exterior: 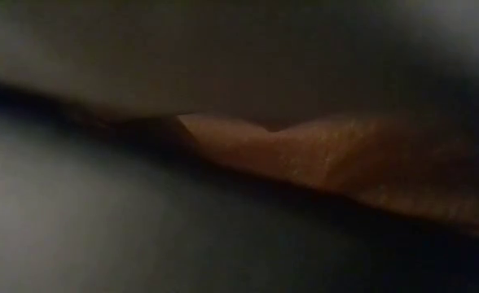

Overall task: Sort clothes
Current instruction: Put the blue long sleeve into the white laundry bin

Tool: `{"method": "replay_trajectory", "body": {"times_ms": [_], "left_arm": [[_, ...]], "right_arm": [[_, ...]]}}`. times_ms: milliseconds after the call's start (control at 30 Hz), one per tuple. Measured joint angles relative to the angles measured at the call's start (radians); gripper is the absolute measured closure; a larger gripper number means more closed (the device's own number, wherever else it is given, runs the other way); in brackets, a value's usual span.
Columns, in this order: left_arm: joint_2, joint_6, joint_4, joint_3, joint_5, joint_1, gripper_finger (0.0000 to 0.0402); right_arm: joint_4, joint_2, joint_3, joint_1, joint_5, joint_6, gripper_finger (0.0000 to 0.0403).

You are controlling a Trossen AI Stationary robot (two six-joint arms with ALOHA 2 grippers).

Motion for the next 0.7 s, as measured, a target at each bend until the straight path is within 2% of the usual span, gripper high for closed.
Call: {"method": "replay_trajectory", "body": {"times_ms": [133, 233, 300, 433, 467, 700], "left_arm": [[0.0, 0.0, 0.001, 0.0, 0.0, 0.0, 0.0286], [0.0, 0.0, 0.001, 0.0, 0.0, 0.0, 0.0286], [0.0, 0.0, 0.001, 0.0, 0.0, 0.0, 0.0286], [0.0, 0.0, 0.001, 0.0, 0.001, 0.0, 0.0286], [0.0, 0.0, 0.001, 0.0, 0.003, 0.0, 0.0286], [0.0, 0.007, 0.0, 0.0, 0.02, 0.0, 0.0286]], "right_arm": [[0.106, -0.051, 0.0, -0.003, 0.001, 0.0, 0.0179], [0.254, -0.063, 0.002, -0.036, -0.006, 0.081, 0.0187], [0.283, -0.06, 0.003, -0.078, -0.057, 0.124, 0.022], [0.285, -0.019, 0.002, -0.157, -0.205, 0.233, 0.0364], [0.276, -0.007, 0.001, -0.172, -0.235, 0.256, 0.0382], [0.28, 0.115, 0.001, -0.212, -0.232, 0.326, 0.0401]]}}
